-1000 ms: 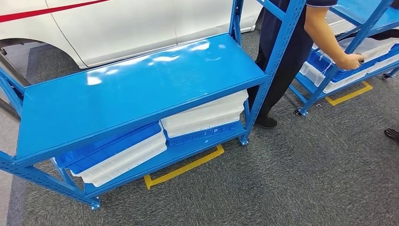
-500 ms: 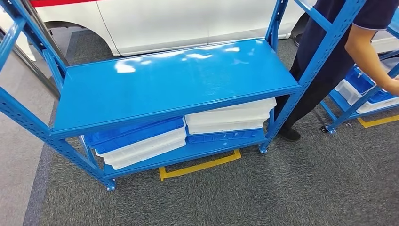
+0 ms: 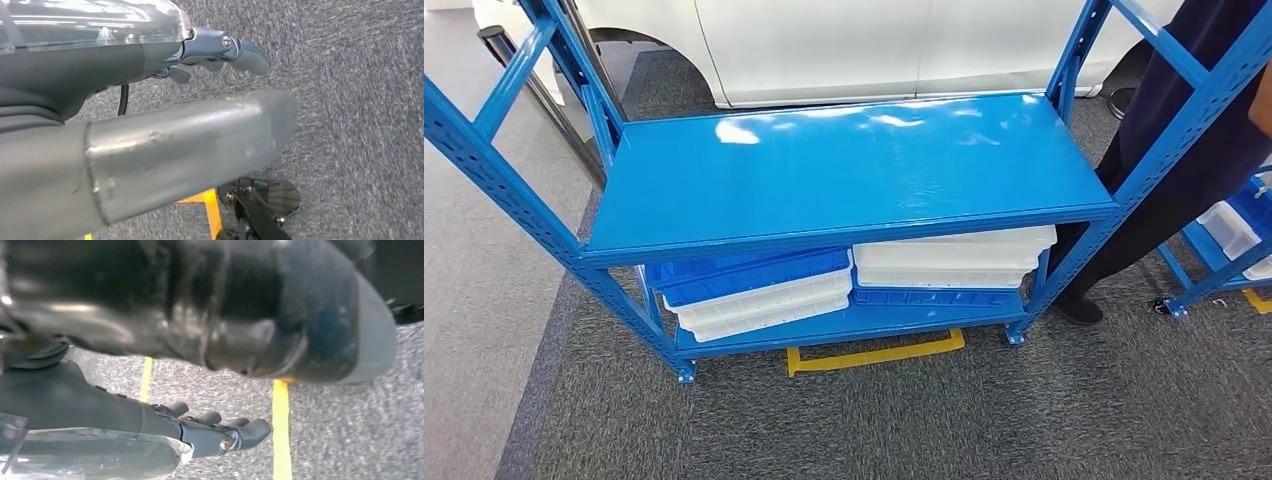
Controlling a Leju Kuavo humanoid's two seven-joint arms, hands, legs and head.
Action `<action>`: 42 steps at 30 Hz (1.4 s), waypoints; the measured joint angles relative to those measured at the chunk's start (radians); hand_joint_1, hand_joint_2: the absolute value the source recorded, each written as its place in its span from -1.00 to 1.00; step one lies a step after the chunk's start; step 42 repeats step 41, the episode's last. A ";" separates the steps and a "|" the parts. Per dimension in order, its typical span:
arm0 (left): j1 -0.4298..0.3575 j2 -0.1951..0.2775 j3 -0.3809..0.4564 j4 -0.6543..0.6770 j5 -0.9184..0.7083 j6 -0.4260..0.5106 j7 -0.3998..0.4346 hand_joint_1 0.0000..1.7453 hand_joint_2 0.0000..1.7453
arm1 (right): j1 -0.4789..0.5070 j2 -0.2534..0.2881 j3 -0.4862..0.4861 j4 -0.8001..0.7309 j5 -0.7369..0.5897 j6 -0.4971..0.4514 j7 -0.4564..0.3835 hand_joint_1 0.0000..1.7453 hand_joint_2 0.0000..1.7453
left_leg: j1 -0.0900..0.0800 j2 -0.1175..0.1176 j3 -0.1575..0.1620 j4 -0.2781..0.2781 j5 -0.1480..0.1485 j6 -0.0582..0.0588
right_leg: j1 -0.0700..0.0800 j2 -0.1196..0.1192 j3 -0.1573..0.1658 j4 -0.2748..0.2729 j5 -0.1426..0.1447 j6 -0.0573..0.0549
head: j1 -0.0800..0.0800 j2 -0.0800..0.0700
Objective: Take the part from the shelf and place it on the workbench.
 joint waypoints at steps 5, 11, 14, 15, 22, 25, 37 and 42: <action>-0.004 0.000 0.000 0.000 0.000 0.000 -0.001 -1.00 -1.00 | 0.006 0.001 -0.002 -0.001 -0.003 -0.004 -0.006 -1.00 -1.00 | 0.004 0.056 -0.087 0.198 -0.120 -0.021 | -0.004 -0.030 0.000 -0.014 0.011 -0.027 | -0.002 0.000; -0.001 0.000 0.000 0.000 -0.001 -0.001 -0.001 -1.00 -1.00 | 0.006 0.002 -0.015 -0.002 -0.006 -0.007 -0.013 -1.00 -1.00 | 0.005 0.075 -0.010 0.078 -0.043 -0.023 | -0.001 -0.051 -0.002 -0.002 0.005 -0.018 | -0.002 0.000; -0.003 0.000 0.000 0.000 -0.002 -0.001 -0.001 -1.00 -1.00 | 0.004 0.002 -0.017 -0.002 -0.006 -0.009 -0.016 -1.00 -0.50 | -0.002 0.077 0.022 0.005 -0.029 -0.009 | 0.003 -0.054 -0.004 0.005 0.003 -0.001 | -0.002 0.000; -0.003 0.000 0.000 0.000 -0.002 -0.001 -0.001 -1.00 -1.00 | 0.003 0.002 -0.017 -0.002 -0.006 -0.010 -0.016 -1.00 0.00 | -0.001 0.076 0.022 0.003 -0.027 -0.003 | 0.003 -0.054 -0.003 0.003 0.004 0.004 | -0.002 0.000; -0.003 -0.003 0.002 0.000 -0.007 -0.002 -0.002 -1.00 -1.00 | 0.003 0.001 -0.025 -0.003 0.001 -0.024 -0.020 -1.00 1.00 | 0.004 0.074 0.019 -0.008 -0.010 0.026 | -0.005 -0.033 -0.126 0.274 -0.135 0.029 | -0.001 0.000; -0.003 -0.004 0.003 0.000 -0.016 -0.002 -0.004 -1.00 -1.00 | 0.003 0.001 -0.031 -0.005 0.003 -0.032 -0.012 -1.00 0.50 | 0.005 0.069 0.020 0.001 -0.015 0.026 | -0.017 -0.032 -0.073 0.163 -0.053 0.045 | -0.001 0.000; -0.005 -0.002 0.011 0.000 -0.032 0.012 -0.013 -1.00 1.00 | -0.001 0.007 -0.059 -0.009 0.000 -0.045 -0.005 -1.00 -0.50 | 0.003 0.061 0.010 0.018 -0.027 0.000 | -0.010 -0.021 -0.009 0.020 -0.008 0.022 | -0.003 0.000; -0.005 -0.003 0.012 0.000 -0.032 0.017 -0.014 -1.00 1.00 | -0.001 0.007 -0.062 -0.010 0.000 -0.045 -0.001 -1.00 1.00 | 0.003 0.061 0.011 0.018 -0.026 -0.001 | -0.007 -0.021 -0.010 0.020 -0.008 0.021 | -0.003 0.000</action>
